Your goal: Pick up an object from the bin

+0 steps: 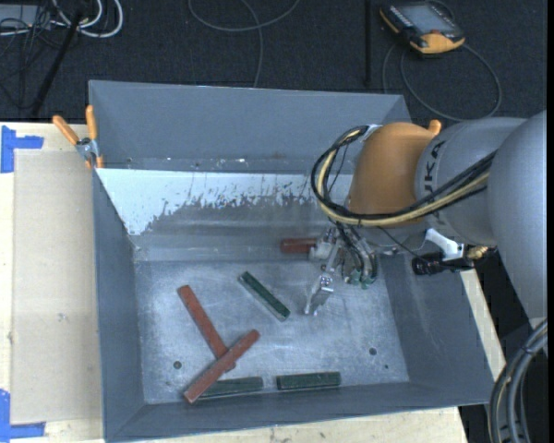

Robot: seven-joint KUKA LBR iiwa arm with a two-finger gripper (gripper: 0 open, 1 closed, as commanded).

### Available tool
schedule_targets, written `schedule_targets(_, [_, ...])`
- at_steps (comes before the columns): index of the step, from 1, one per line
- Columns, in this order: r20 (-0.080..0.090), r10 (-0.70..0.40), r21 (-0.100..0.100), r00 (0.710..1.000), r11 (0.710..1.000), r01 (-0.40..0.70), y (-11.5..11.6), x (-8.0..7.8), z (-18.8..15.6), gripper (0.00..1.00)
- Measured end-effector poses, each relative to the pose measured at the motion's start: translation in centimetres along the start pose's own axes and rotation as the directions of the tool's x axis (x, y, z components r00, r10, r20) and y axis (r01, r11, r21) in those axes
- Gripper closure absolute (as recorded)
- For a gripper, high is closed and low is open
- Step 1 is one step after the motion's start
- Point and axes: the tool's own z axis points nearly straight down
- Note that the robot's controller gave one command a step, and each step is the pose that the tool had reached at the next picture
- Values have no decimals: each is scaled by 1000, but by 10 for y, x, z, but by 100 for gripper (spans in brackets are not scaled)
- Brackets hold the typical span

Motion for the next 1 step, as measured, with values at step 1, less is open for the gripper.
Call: schedule_targets(1, [1,-1,0,1000,1000,1,0,0,0,0])
